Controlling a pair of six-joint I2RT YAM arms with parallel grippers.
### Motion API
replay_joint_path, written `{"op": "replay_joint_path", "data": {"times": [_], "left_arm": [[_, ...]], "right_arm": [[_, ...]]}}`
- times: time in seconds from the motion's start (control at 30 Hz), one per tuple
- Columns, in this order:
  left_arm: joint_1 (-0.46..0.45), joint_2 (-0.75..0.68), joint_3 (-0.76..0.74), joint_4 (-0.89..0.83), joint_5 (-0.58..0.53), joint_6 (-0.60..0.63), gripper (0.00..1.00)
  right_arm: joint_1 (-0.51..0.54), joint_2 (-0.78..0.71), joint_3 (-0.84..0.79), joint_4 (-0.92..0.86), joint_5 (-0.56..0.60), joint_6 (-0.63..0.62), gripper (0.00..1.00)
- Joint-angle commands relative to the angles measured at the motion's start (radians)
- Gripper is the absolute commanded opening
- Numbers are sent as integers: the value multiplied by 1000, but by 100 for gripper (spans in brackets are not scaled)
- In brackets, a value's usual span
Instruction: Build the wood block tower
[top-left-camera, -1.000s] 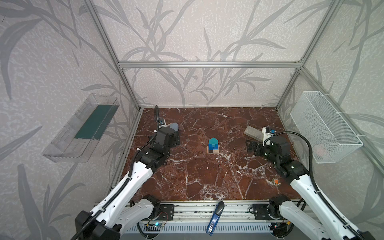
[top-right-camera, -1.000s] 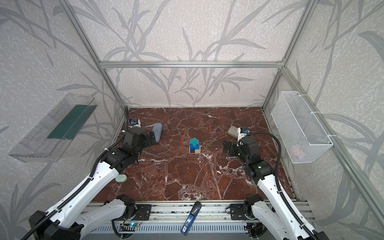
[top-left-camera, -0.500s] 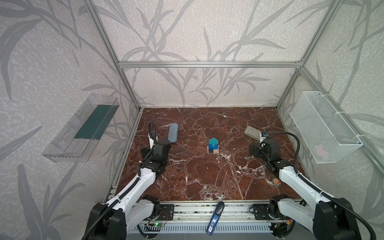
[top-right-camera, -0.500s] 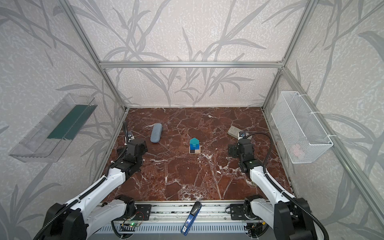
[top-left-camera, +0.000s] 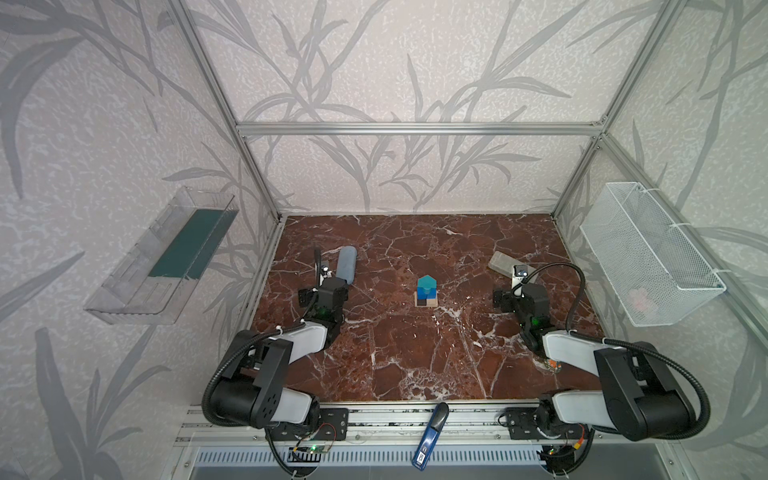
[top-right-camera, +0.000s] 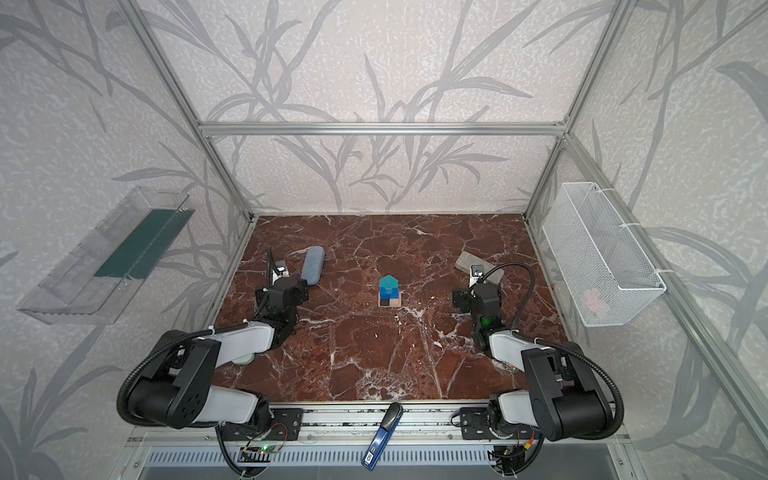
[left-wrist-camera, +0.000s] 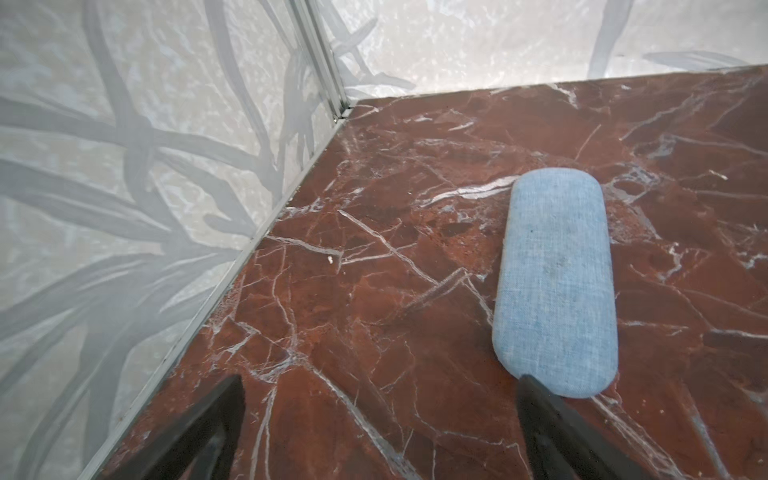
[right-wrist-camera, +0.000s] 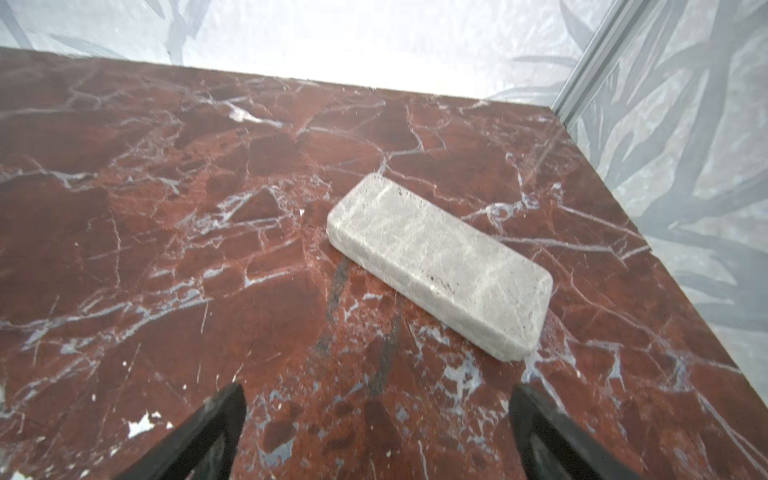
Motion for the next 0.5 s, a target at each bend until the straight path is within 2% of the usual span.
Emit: {"op": "replay_joint_path", "data": {"times": [0.0,0.17,0.33,0.47], "left_arm": [[6,27,36,69,57,60,99],[6,49,72,21,109,71,100],[9,36,56,30,169,95,100],[10,-10,-18,127,179,122,99]], "right_arm": [[-3,19,-20,192,-32,-48,99],[-3,65,-36,276,-71,-90,99],[-3,274,-71,571,-65,-113,99],[-3,251,-60,505,-53,-100,99]]}}
